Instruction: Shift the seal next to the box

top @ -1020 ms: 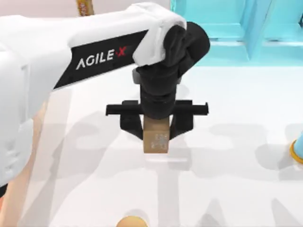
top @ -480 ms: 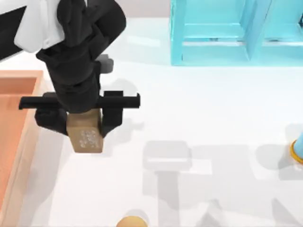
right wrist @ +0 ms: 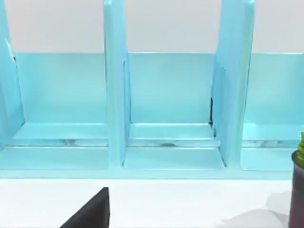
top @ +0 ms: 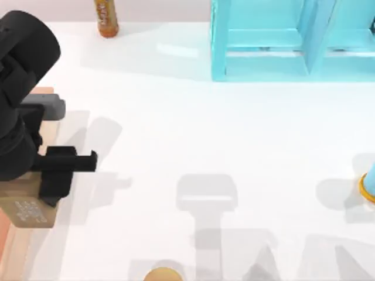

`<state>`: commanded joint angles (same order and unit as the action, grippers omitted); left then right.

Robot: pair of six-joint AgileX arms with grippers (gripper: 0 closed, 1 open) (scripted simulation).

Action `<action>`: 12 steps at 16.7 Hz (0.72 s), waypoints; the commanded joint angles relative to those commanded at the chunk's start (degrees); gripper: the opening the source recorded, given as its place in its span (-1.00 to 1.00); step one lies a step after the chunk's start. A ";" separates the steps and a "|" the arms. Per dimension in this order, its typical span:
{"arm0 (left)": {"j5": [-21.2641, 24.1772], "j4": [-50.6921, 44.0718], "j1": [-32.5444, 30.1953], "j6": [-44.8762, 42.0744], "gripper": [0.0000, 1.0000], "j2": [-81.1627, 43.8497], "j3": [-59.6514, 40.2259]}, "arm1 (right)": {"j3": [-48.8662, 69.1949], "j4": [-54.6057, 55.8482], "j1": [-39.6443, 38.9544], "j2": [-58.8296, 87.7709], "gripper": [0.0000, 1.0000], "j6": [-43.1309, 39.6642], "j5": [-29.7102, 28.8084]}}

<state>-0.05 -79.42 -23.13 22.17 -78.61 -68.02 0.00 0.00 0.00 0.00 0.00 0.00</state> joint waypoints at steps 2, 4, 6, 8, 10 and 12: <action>0.01 0.02 0.12 -0.12 -1.00 0.22 0.17 | 0.00 0.00 0.00 0.00 1.00 0.00 0.00; -0.05 0.08 -0.14 -0.16 -1.00 -0.01 -0.01 | 0.00 0.00 0.00 0.00 1.00 0.00 0.00; -0.08 1.07 -0.11 -0.20 -1.00 -0.06 0.97 | 0.00 0.00 0.00 0.00 1.00 0.00 0.00; -0.11 4.34 0.14 -0.20 -1.00 -0.09 4.04 | 0.00 0.00 0.00 0.00 1.00 0.00 0.00; -0.09 8.98 0.33 -0.28 -1.00 -0.29 8.23 | 0.00 0.00 0.00 0.00 1.00 0.00 0.00; -0.03 13.10 0.39 -0.40 -1.00 -0.66 12.24 | 0.00 0.00 0.00 0.00 1.00 0.00 0.00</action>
<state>-0.07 -66.32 -22.74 21.77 -79.28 -55.79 0.00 0.00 0.00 0.00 0.00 0.00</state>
